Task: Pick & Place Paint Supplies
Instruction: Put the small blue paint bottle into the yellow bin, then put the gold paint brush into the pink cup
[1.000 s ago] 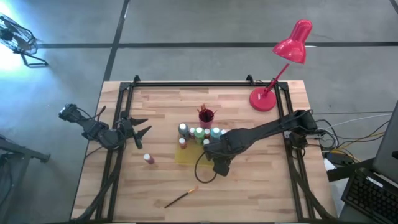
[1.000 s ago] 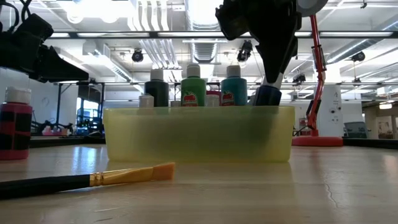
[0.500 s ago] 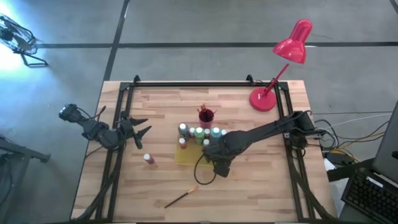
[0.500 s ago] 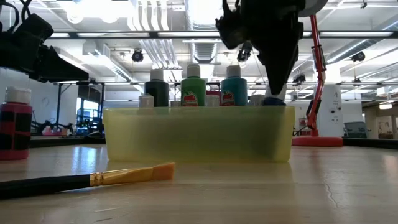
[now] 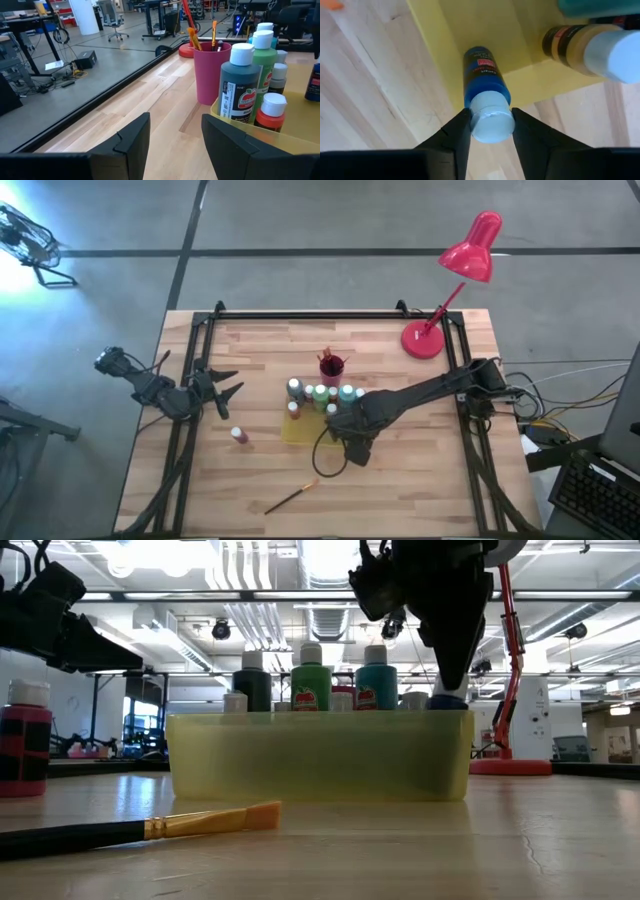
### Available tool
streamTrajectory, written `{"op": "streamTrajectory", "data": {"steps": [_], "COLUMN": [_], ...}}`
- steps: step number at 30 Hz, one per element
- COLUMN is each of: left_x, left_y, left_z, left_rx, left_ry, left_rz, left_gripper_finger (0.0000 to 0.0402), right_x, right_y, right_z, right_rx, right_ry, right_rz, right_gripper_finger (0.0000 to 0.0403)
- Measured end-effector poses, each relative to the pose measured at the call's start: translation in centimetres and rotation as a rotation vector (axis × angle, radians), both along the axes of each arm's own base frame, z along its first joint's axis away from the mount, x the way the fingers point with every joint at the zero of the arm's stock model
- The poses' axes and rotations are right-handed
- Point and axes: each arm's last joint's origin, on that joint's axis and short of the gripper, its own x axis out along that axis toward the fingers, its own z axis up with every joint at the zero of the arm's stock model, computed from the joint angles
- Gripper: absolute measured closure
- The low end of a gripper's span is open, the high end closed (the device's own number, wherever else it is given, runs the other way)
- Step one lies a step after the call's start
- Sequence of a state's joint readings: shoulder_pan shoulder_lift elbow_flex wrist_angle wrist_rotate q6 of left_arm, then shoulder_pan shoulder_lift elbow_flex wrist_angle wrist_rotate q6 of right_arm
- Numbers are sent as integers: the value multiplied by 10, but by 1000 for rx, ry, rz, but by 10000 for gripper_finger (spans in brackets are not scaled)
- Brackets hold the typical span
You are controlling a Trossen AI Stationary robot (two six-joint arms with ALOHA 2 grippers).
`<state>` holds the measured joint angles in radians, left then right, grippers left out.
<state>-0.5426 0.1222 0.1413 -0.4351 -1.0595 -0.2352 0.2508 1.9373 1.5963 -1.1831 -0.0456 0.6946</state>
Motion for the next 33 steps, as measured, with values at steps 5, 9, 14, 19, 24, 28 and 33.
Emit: {"op": "streamTrajectory", "data": {"steps": [5,9,14,19,24,28,33], "left_x": [0,0,0,0,0,0,0], "left_y": [0,0,0,0,0,0,0], "left_z": [0,0,0,0,0,0,0], "left_rx": [0,0,0,0,0,0,0], "left_ry": [0,0,0,0,0,0,0], "left_rz": [0,0,0,0,0,0,0], "left_gripper_finger": [217,217,217,217,217,217,217], "right_x": [0,0,-1,-5,-17,-31,-54], "right_y": [0,0,0,-1,-4,-8,-16], "right_z": [0,0,2,9,28,51,82], "right_rx": [14,14,15,17,22,23,-38], "right_ry": [5,5,1,-6,-20,-52,-131], "right_rz": [4,5,7,7,-24,-81,-138], "right_gripper_finger": [234,203,194,208,227,245,273]}}
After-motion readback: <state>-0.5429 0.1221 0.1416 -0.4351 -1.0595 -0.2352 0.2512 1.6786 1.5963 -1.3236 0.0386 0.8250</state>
